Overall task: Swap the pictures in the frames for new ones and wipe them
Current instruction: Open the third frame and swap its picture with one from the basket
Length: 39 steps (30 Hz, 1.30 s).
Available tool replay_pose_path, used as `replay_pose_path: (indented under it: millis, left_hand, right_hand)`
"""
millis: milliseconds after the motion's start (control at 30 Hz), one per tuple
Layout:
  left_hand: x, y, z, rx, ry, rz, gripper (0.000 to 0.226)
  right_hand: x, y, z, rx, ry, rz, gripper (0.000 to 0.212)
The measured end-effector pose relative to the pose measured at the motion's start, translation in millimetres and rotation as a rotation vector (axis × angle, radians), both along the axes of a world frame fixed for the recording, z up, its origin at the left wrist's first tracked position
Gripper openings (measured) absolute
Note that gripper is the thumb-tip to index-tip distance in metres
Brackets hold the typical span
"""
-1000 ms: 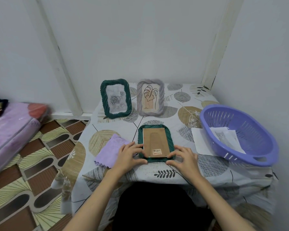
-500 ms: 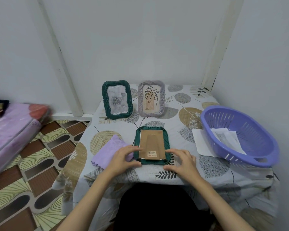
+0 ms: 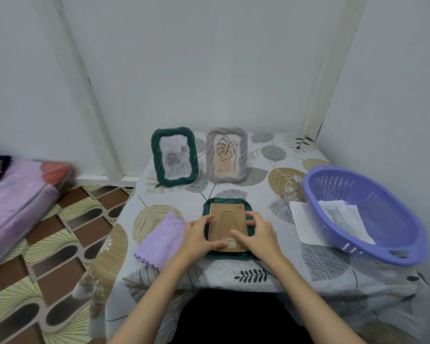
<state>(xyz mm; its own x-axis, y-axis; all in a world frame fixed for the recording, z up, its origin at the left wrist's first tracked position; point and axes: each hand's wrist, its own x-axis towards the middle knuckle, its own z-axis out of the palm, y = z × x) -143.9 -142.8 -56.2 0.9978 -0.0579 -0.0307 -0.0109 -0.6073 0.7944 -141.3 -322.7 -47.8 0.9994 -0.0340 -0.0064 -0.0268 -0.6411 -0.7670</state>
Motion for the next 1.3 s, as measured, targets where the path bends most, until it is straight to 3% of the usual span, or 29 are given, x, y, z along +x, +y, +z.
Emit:
replay_pose_path:
  millis: [533,633,800,1067,1300]
  left_hand:
    - [-3.4,-3.1,3.8,-0.058,-0.185,0.037,0.075]
    - [-4.5,-3.3,4.5,-0.17,-0.159,0.012,0.074]
    - [-2.4,-2.8,3.1,-0.201,-0.135,0.011,0.076]
    - [-0.8,-0.7,3.8,-0.275,-0.119,-0.031,0.087]
    - [-2.1,2.7,7.6,-0.243,-0.039,-0.093,0.099]
  right_hand:
    - [1.5,8.8,12.6,0.35,-0.072,-0.129,0.051]
    - [7.7,8.1,13.7,0.361,-0.05,-0.144,0.056]
    - [21.1,6.6,12.9,0.37,-0.003,-0.16,0.052]
    - [35.1,2.3,9.4,0.458,0.126,-0.096,0.019]
    - [33.7,-16.6,23.2,0.663,0.059,-0.245,0.03]
